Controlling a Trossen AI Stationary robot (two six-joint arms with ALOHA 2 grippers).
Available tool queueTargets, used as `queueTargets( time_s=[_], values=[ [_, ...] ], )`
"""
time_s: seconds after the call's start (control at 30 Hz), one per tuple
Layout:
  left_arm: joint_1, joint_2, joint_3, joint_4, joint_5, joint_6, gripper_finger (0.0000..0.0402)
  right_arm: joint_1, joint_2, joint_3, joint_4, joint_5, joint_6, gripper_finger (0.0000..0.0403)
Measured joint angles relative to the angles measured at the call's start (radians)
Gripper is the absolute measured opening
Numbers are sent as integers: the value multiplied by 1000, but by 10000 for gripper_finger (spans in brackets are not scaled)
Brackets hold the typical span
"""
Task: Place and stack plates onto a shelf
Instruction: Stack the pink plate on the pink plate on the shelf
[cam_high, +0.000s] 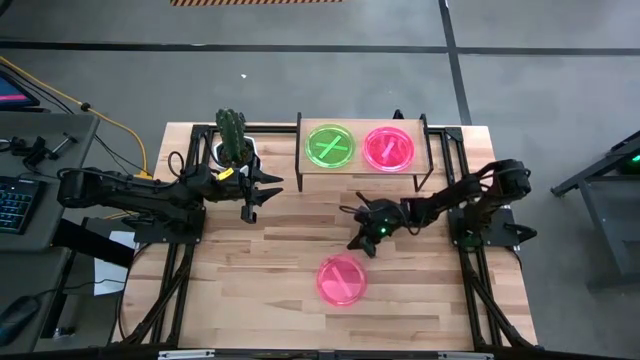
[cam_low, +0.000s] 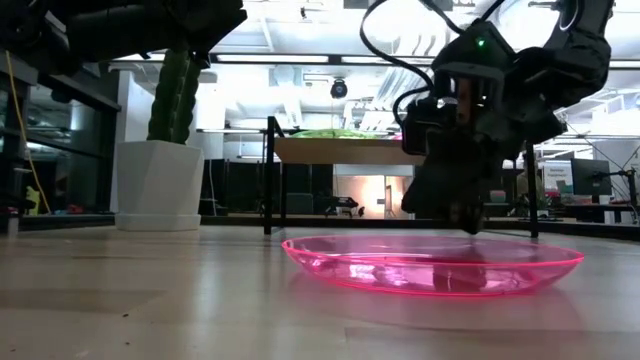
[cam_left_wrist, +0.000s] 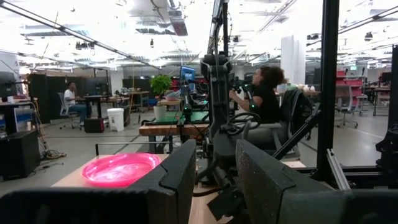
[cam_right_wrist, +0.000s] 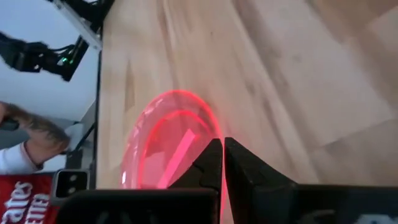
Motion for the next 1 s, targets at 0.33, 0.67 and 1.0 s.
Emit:
queueTargets(
  time_s=[0.33, 0.67, 1.0],
  values=[
    [0, 0, 0, -5, 0, 0, 104, 40, -2, 2, 30, 43, -76, 0],
    [0, 0, 0, -8, 0, -26, 104, 243, -94, 0, -119, 427, -146, 0],
    [0, 0, 0, -8, 0, -26, 104, 420, -529, -76, -426, 922, -122, 0]
  ],
)
